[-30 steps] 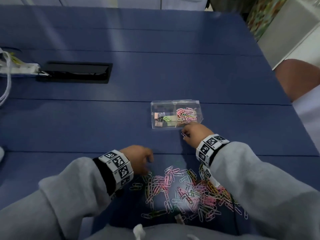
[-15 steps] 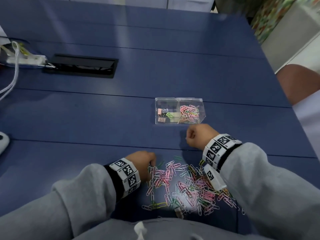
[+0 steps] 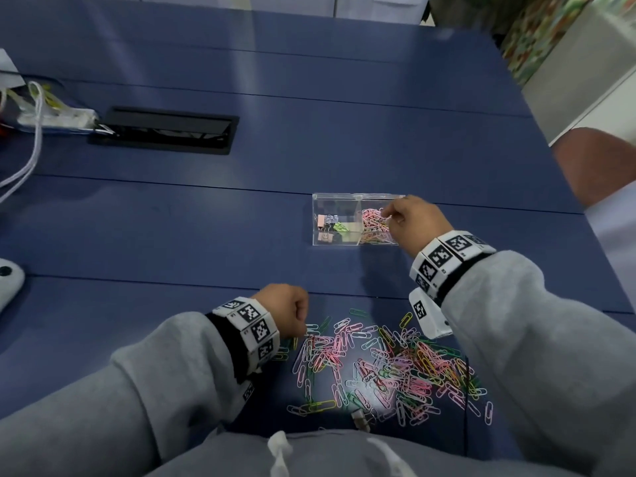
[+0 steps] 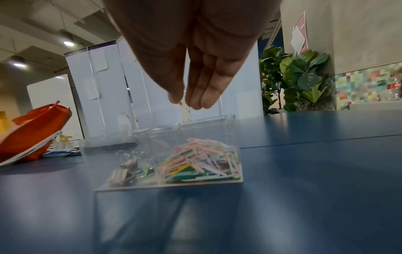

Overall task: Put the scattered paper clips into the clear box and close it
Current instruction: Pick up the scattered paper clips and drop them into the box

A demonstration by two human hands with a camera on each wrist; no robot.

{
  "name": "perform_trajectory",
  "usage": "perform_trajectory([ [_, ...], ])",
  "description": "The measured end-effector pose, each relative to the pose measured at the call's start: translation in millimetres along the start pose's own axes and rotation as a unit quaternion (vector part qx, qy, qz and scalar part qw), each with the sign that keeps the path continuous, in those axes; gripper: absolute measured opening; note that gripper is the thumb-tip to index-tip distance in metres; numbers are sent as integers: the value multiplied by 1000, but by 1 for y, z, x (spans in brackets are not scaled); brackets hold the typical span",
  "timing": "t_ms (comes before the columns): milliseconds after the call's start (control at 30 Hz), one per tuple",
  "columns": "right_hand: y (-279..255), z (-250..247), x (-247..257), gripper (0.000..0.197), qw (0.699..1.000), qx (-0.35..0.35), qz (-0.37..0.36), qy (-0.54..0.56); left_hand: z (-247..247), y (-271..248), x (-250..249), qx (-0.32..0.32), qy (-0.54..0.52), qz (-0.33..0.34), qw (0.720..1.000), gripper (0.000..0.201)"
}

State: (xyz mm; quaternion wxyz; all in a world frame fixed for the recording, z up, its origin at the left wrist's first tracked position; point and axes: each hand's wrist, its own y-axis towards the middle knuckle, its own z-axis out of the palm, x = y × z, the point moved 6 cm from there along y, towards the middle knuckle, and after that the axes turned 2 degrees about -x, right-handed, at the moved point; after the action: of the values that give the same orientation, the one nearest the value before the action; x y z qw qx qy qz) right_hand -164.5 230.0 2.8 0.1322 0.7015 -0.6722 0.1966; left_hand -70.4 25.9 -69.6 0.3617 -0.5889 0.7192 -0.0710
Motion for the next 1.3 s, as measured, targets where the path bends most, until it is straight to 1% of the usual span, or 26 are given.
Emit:
perform_trajectory([
  [133, -26, 9, 0, 15, 999, 26, -39, -3, -30, 4, -9, -91, -38, 8, 995, 27],
  [167, -35, 13, 1, 15, 997, 47, -53, -10, -39, 6, -14, -110, -42, 16, 993, 28],
  [233, -53, 25, 2, 18, 990, 116, -72, -38, -59, 14, -29, -144, -58, 32, 987, 28],
  [333, -82, 46, -6, 33, 965, 242, -63, -76, -87, 33, -56, -194, -79, 62, 976, 28],
  [400, -99, 56, -11, 47, 947, 301, -63, -88, -102, 48, -77, -221, -78, 79, 969, 24],
  [467, -113, 63, -14, 61, 931, 341, -76, -106, -111, 64, -96, -237, -75, 94, 964, 20],
  [567, -124, 70, -16, 72, 920, 355, -106, -126, -117, 87, -112, -245, -56, 100, 963, 29],
  [633, -128, 74, -16, 72, 915, 353, -133, -141, -115, 99, -119, -239, -25, 100, 966, 33],
  [700, -130, 77, -15, 66, 913, 348, -154, -148, -109, 108, -122, -228, -1, 103, 968, 27],
  [767, -131, 78, -14, 59, 918, 337, -161, -132, -104, 113, -122, -217, 11, 104, 970, 24],
  [867, -131, 80, -15, 43, 927, 327, -152, -100, -101, 115, -119, -214, 9, 109, 971, 22],
  [1000, -130, 85, -16, 22, 934, 327, -129, -67, -102, 103, -116, -220, -15, 130, 967, 4],
  [1067, -130, 87, -16, 18, 937, 324, -118, -52, -99, 91, -110, -213, -24, 135, 967, 8],
  [1100, -129, 87, -16, 17, 938, 322, -117, -48, -94, 84, -106, -201, -27, 137, 969, 9],
  [1167, -128, 84, -17, 17, 941, 317, -109, -39, -78, 70, -95, -149, -16, 136, 979, 7],
  [1233, -125, 76, -19, 13, 949, 299, -94, -28, -54, 56, -79, -63, 26, 113, 991, 12],
  [1300, -118, 65, -24, 7, 958, 277, -69, -16, -28, 39, -62, 10, 74, 83, 994, 22],
])
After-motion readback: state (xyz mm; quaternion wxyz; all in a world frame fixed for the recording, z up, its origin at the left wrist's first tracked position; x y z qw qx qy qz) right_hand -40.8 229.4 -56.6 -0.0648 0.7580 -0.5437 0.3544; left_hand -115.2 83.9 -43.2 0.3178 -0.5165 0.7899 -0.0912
